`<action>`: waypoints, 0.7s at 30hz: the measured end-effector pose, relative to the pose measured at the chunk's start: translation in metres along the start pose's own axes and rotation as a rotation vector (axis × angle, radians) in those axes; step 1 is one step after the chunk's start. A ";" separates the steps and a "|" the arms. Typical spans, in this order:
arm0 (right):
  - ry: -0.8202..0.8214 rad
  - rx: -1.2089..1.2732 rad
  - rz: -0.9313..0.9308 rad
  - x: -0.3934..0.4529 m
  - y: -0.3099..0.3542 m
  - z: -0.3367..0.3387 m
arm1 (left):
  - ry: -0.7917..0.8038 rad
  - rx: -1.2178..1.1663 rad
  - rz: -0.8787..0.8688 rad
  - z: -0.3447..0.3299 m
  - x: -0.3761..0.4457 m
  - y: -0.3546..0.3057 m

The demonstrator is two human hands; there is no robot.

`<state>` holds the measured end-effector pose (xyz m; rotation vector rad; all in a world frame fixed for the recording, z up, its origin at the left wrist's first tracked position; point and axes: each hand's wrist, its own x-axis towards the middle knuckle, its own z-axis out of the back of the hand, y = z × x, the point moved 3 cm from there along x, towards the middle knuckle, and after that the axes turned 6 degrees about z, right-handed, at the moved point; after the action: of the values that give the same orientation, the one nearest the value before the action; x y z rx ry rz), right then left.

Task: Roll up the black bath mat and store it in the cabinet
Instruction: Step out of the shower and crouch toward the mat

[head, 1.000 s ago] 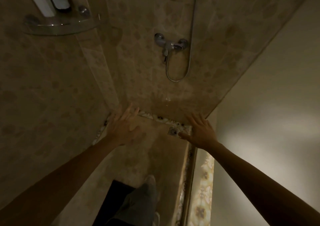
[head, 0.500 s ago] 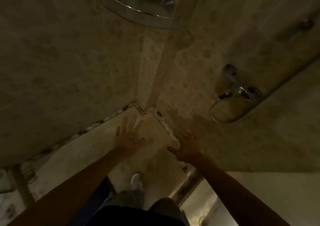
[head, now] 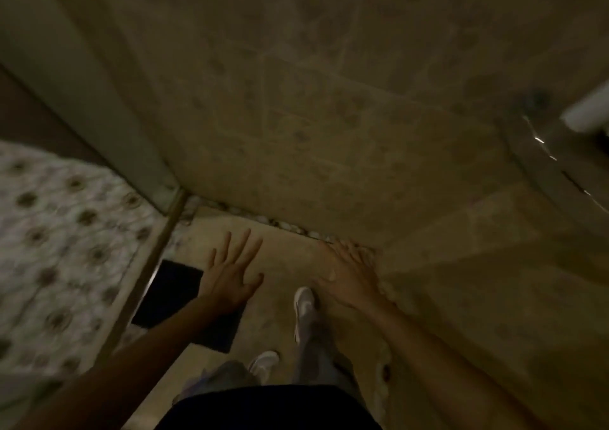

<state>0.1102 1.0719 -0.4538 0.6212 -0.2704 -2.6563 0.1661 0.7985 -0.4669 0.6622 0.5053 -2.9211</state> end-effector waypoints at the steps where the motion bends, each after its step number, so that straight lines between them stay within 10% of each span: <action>1: 0.012 -0.018 0.055 0.019 0.004 -0.001 | -0.009 -0.017 0.061 -0.001 0.000 0.011; 21: 0.752 -0.326 0.815 0.173 0.109 -0.151 | -0.003 -0.534 0.903 -0.195 -0.132 0.098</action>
<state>0.0739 0.8871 -0.6236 1.0561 0.1167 -1.5179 0.3800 0.7765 -0.6042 0.5896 0.7079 -1.8426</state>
